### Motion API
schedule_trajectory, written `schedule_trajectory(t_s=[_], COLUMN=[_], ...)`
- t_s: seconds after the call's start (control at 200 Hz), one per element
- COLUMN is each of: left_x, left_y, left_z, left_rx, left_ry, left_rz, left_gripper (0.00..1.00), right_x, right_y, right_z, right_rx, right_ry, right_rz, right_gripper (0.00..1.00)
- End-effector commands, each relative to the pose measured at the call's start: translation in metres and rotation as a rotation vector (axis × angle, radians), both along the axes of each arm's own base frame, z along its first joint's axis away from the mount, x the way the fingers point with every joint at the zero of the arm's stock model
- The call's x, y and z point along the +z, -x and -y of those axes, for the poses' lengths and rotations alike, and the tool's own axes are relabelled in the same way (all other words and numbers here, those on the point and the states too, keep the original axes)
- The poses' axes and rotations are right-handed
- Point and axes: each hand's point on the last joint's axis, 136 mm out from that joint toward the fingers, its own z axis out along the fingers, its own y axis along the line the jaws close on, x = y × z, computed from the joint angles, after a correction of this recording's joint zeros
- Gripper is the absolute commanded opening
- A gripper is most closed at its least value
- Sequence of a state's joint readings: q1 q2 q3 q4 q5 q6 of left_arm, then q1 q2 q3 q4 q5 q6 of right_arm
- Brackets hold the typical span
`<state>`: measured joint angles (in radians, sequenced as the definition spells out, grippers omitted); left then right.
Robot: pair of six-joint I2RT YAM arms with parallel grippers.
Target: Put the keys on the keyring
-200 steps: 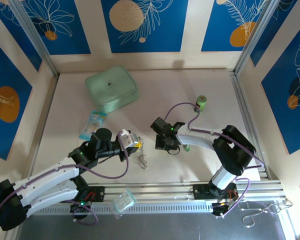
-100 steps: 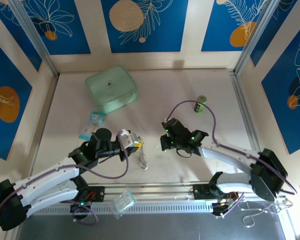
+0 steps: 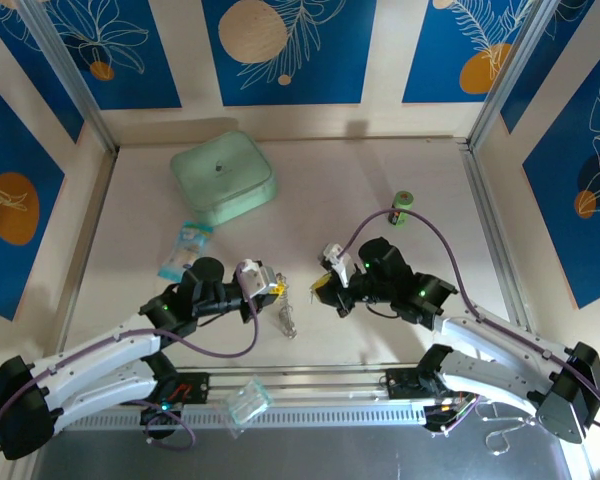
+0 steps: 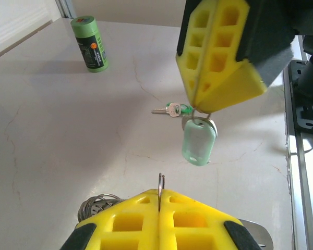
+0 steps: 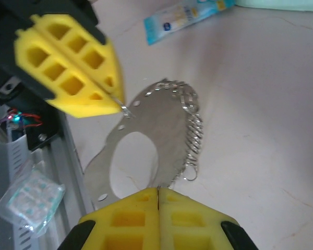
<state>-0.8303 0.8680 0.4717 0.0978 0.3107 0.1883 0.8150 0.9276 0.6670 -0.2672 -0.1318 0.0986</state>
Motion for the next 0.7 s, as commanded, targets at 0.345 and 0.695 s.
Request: schedule_trajectory(t_s=[0.345,0.695], left_x=[0.011,0.01], left_y=[0.007,0.01], left_z=[0.009,0.009], left_rx=[-0.064,-0.09], left_ry=[0.056,0.054], left_rz=[0.011,0.047], left_gripper=[0.0,0.0], right_x=[0.018,0.028], right_y=[0.019,0.013], right_z=[-0.031,-0.044], right_rx=[0.192,0.214], right_ry=[-0.061,-0.078], right_rz=[0.033,0.062], right_gripper=[0.0,0.0])
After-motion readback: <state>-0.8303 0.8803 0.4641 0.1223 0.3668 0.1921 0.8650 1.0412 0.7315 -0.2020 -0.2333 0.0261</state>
